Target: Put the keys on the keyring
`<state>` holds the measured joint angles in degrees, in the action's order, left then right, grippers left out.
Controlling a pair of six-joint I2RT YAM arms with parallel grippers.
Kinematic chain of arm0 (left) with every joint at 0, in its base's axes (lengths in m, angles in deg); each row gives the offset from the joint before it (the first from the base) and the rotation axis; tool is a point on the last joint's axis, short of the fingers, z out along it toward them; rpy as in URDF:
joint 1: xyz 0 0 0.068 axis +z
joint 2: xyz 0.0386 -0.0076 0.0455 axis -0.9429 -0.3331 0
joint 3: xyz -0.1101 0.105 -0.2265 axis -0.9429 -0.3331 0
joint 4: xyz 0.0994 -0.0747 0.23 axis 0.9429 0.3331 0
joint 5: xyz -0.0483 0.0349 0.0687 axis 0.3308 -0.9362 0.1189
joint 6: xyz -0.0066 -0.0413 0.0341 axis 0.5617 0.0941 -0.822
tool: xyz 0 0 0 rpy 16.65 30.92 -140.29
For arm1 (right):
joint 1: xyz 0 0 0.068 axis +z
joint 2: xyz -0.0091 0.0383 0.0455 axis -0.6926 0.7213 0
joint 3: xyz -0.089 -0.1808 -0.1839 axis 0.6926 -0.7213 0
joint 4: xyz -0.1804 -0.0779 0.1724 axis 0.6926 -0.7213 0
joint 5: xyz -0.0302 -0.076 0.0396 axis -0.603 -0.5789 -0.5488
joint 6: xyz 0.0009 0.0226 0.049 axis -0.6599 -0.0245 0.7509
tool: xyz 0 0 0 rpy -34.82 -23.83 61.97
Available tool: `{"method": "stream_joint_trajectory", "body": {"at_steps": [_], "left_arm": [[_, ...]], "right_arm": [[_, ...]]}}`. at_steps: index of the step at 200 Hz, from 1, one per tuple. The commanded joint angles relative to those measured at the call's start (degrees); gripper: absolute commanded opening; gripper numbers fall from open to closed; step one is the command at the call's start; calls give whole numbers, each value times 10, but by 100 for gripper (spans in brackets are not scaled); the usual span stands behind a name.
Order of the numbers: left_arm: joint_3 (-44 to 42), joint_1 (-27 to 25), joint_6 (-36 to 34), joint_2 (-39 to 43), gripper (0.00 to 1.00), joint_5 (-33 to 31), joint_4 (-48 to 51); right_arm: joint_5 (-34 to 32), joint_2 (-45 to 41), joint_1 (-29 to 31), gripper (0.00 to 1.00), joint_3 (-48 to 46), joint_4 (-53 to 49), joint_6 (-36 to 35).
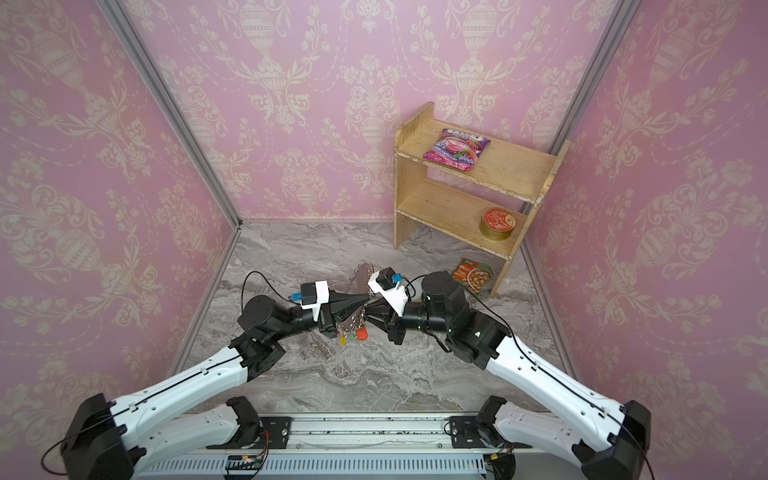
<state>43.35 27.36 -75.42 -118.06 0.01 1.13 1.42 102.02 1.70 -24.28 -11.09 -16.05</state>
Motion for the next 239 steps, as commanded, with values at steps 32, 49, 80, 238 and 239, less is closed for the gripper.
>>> {"method": "stream_joint_trajectory", "body": {"at_steps": [32,49,80,238,239], "left_arm": [[5,9,15,13,0,25,-47],[5,11,20,10,0,33,-54],[7,11,29,3,0,47,-64],[26,20,66,-13,0,106,-86],[26,20,67,-13,0,106,-87]], "right_arm": [[-14,-43,-18,47,42,-129,-55],[-11,-54,-29,51,52,-145,-66],[1,-76,-47,49,58,-128,-80],[88,-61,-69,18,20,8,-62],[88,-61,-69,18,20,8,-63]]}}
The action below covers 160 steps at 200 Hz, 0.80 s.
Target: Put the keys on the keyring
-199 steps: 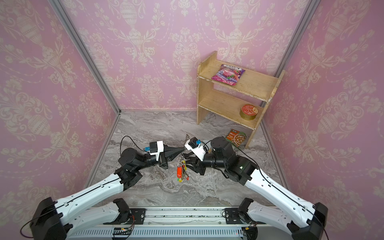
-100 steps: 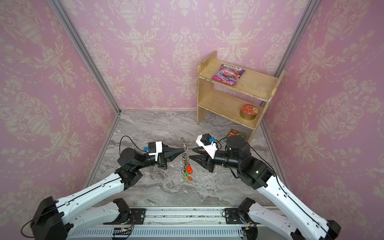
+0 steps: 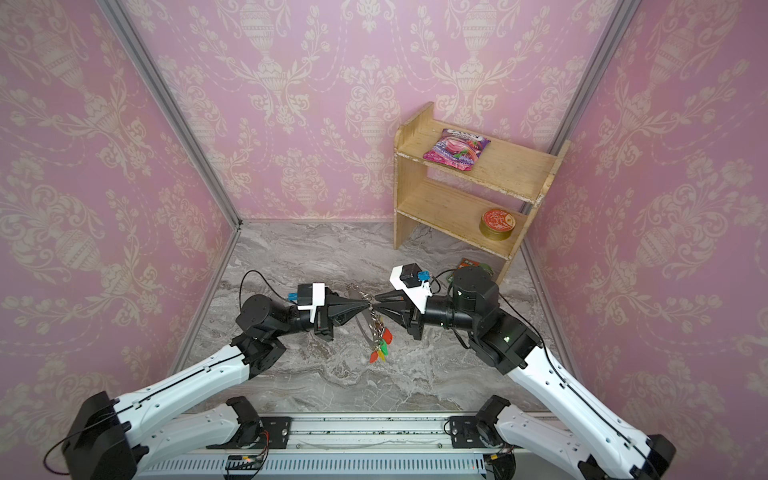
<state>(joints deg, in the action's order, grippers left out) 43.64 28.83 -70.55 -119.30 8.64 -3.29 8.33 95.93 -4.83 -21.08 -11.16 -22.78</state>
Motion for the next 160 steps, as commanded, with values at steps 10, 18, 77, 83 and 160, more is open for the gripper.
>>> {"method": "stream_joint_trajectory", "body": {"at_steps": [10,18,77,83,160], "left_arm": [[24,6,19,-1,0,21,-44],[25,6,21,-1,0,22,-44],[29,7,27,-6,0,29,-48],[29,7,27,-7,0,29,-50],[30,7,32,-8,0,35,-52]], "right_arm": [[18,-2,-5,17,-14,9,6],[21,-2,-5,16,-15,9,7],[45,8,-5,14,-19,23,16],[47,9,-5,13,-20,25,18],[57,18,-5,7,-22,40,26]]}}
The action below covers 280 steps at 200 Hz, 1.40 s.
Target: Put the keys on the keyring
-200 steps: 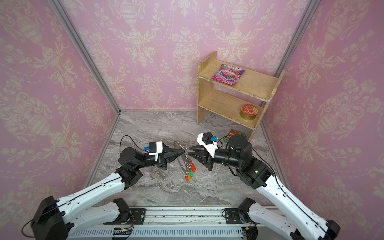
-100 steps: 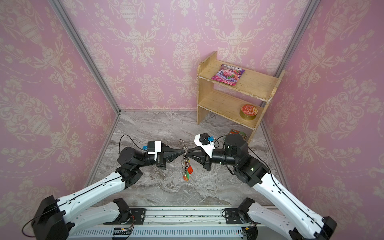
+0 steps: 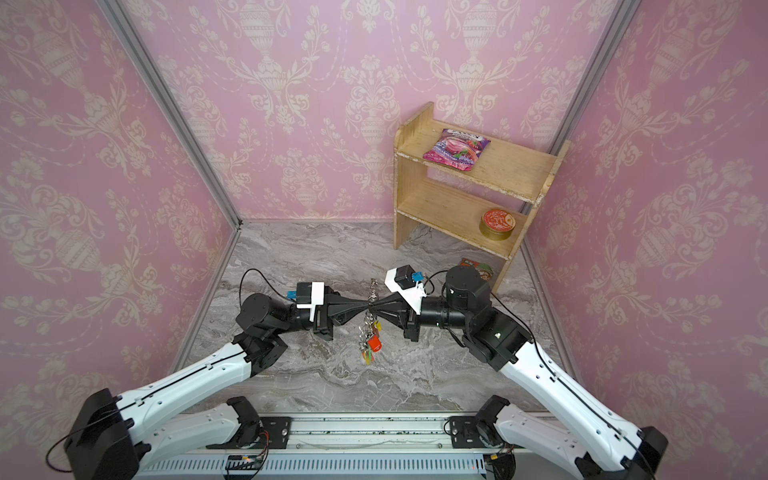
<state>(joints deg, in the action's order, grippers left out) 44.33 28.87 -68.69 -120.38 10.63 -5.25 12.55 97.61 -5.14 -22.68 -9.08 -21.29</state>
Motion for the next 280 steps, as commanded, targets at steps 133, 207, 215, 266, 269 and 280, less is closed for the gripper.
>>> {"method": "stream_joint_trajectory", "body": {"at_steps": [133,207,215,266,269,280], "left_arm": [[42,6,-68,55,32,-16,197],[200,5,-213,19,45,-27,615],[204,5,-215,15,43,-27,622],[212,-1,-222,5,34,-22,622],[213,-1,-221,5,33,-21,621],[214,-4,-220,3,32,-22,617]], "right_arm": [[-36,18,-2,0,69,-169,-65],[-152,69,39,0,159,-324,-124],[-155,74,43,0,164,-329,-126],[-155,89,49,0,173,-328,-123],[-154,90,50,0,172,-327,-123],[-152,90,49,0,173,-324,-121]]}}
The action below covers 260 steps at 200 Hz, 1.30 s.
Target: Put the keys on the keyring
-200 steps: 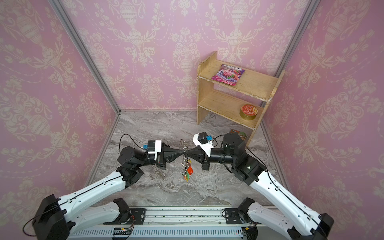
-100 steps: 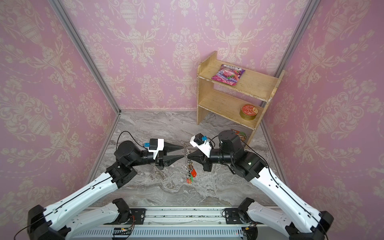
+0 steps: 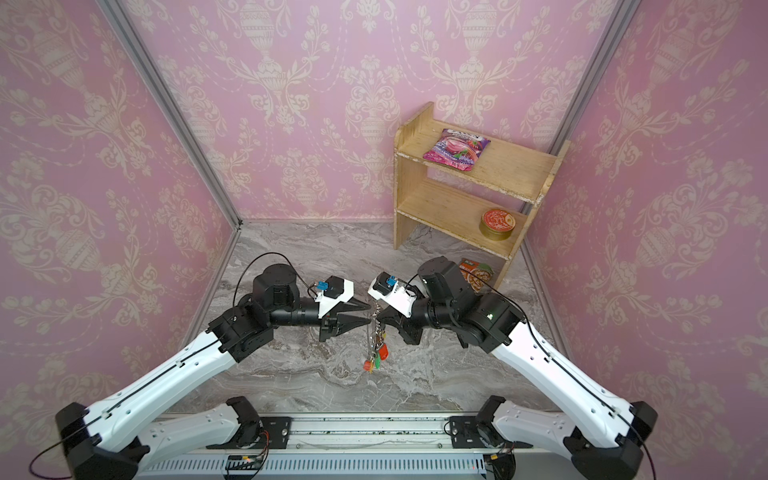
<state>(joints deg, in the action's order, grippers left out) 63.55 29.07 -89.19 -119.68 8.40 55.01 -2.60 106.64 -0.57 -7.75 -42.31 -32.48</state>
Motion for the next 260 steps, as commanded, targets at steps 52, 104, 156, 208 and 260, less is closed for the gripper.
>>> {"method": "stream_joint_trajectory", "body": {"at_steps": [52,104,156,208,260], "left_arm": [[21,-17,-11,-16,26,-8,0],[13,-21,-3,-23,22,-15,-28],[10,-25,5,-28,16,-13,-36],[8,-27,1,-33,10,-15,-33],[6,-30,-3,-33,1,-20,-31]], "right_arm": [[4,0,5,0,21,18,-5],[12,-2,5,0,16,28,-2],[15,-5,5,0,15,33,-3],[15,-8,4,0,15,35,-2],[16,-12,5,0,14,40,-1]]}}
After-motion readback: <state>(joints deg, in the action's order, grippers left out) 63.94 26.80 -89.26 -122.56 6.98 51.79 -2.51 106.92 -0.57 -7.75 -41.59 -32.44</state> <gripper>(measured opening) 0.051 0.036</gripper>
